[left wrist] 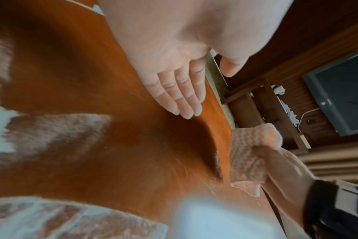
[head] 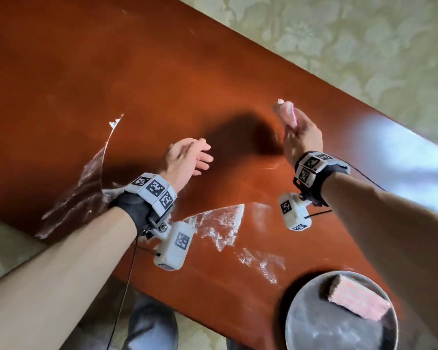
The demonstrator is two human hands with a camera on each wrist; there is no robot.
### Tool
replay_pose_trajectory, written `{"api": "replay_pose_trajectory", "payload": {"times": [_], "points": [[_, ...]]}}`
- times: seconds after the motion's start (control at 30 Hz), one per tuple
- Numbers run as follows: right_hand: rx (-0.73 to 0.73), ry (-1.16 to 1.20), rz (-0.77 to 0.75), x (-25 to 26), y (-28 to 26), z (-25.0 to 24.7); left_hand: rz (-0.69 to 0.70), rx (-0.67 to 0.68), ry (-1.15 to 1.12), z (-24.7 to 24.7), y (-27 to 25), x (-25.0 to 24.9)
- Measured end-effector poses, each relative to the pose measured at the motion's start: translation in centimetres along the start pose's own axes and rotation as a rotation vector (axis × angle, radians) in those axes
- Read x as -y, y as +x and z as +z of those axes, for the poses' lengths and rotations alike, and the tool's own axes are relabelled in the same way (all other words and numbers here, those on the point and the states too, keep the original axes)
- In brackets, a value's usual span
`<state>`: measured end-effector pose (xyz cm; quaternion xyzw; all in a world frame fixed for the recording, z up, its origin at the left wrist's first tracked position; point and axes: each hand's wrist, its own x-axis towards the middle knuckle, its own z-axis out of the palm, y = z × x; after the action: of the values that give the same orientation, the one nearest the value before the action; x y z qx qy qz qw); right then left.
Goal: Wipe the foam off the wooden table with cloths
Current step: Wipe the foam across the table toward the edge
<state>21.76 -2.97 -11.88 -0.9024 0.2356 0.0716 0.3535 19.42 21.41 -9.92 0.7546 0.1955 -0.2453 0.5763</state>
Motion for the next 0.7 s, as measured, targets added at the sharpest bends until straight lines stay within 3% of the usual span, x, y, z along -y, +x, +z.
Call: {"api": "replay_pose_trajectory", "payload": {"times": [0.1,0.3,0.4,0.5,0.7], "points": [[0.018,-0.069,-0.005,-2.0,1.8,-1.6,0.004,0.017,0.038,2.5,0.3,-0.4],[0.26,-0.239,-0.115,-4.6,2.1,-1.0,-0.027,0.021,0.104,4.3,0.9,-0.2],[0.29,-0.298,-0.232,-4.8,0.7,-0.2,-0.04,0.016,0.116,4.5,0.8,0.2],[0.306,-0.189,-0.301,-4.7,-1.3,1.1,-0.043,0.019,0.114,4.4,0.5,0.5],[0.364,-0.138,-0.242,-5.3,-7.4,5.3,-0.039,0.059,0.101,2.6,-0.8,1.7]]}}
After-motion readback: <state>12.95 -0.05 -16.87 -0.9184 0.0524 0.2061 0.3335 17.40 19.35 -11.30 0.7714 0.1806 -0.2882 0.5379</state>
